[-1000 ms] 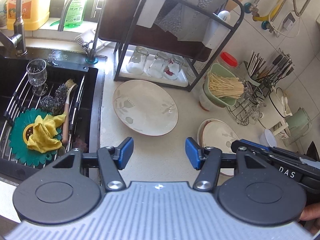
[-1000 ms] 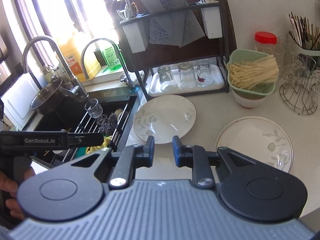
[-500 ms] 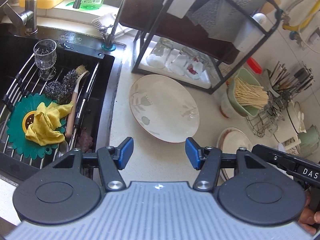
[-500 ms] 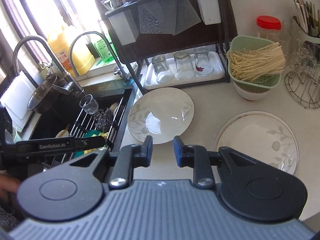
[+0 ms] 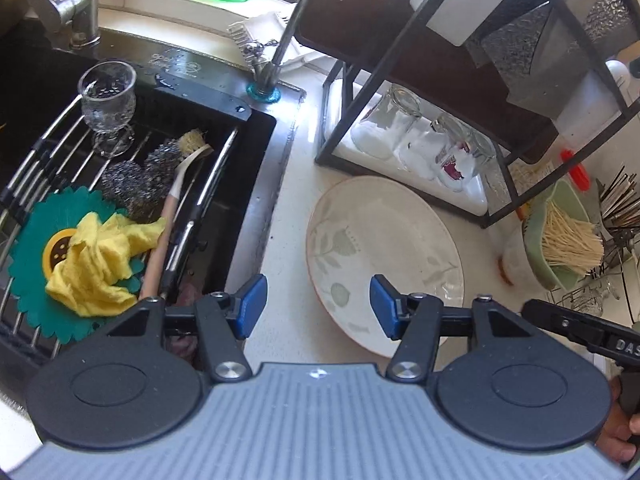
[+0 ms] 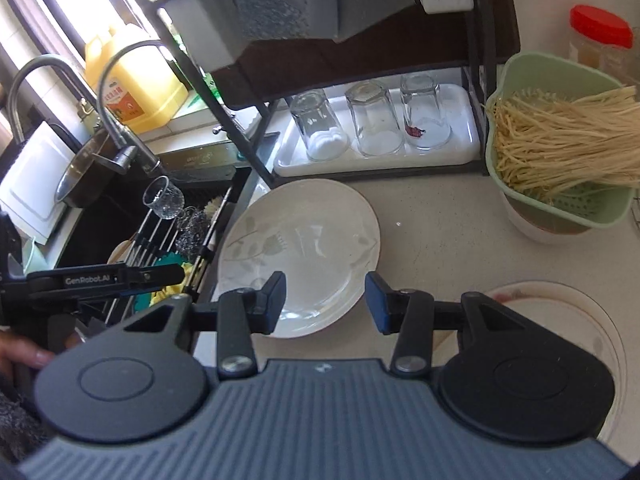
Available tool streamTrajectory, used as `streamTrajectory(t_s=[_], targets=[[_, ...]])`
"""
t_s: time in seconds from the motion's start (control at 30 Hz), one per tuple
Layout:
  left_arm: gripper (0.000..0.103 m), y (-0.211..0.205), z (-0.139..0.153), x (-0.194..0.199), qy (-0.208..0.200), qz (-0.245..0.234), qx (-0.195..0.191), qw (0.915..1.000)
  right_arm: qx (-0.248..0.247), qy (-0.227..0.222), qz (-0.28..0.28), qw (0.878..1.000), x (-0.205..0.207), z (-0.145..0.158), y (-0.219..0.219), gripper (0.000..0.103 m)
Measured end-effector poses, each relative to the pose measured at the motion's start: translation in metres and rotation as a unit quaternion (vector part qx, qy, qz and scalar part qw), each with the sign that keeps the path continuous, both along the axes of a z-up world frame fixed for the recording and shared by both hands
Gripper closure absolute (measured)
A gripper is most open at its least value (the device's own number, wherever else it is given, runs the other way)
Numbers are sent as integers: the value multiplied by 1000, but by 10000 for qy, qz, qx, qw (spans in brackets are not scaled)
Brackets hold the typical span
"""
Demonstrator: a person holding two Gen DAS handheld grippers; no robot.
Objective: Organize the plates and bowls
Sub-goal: 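Move both grippers back to the second leaf-pattern plate by the sink, then close the right gripper on the second leaf plate rim while the left gripper closes beside it, then lift the second leaf plate with both grippers and carry it toward the stack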
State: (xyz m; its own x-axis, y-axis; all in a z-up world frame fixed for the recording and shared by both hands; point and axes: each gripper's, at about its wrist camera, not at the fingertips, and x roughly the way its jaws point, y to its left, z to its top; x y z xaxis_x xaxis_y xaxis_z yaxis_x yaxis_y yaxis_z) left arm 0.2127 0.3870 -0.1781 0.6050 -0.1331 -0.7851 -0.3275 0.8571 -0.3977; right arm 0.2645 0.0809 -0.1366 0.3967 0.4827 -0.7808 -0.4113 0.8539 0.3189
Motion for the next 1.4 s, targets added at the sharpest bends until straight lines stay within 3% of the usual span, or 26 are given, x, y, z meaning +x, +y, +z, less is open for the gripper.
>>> streamTrajectory(t_s=[0.17, 0.3, 0.4, 0.6, 0.7, 0.8, 0.9, 1.4], targets=[[42, -5, -22, 20, -15, 66, -223, 9997, -33, 219, 72, 9997, 30, -36, 3, 57], [57, -6, -41, 33, 9, 94, -373, 9993, 84, 413, 13, 9991, 46, -57, 7, 58], [63, -4, -52, 43, 48, 150, -406, 9991, 94, 369, 54, 9993, 56, -64, 10, 59], [66, -8, -59, 55, 45, 83, -163, 9998, 126, 490, 30, 9987, 77, -75, 13, 68], [75, -7, -62, 58, 35, 111, -99, 9999, 43, 546, 102, 9984, 80, -80, 18, 77], [84, -5, -64, 59, 49, 196, -70, 9998, -68, 617, 47, 9981, 78, -84, 24, 76], [85, -1, -67, 59, 96, 266, -106, 9995, -48, 550, 147, 9984, 79, -87, 26, 77], [85, 4, -68, 58, 244, 276, -168, 9992, 524, 1194, 430, 9905, 89, -99, 19, 76]])
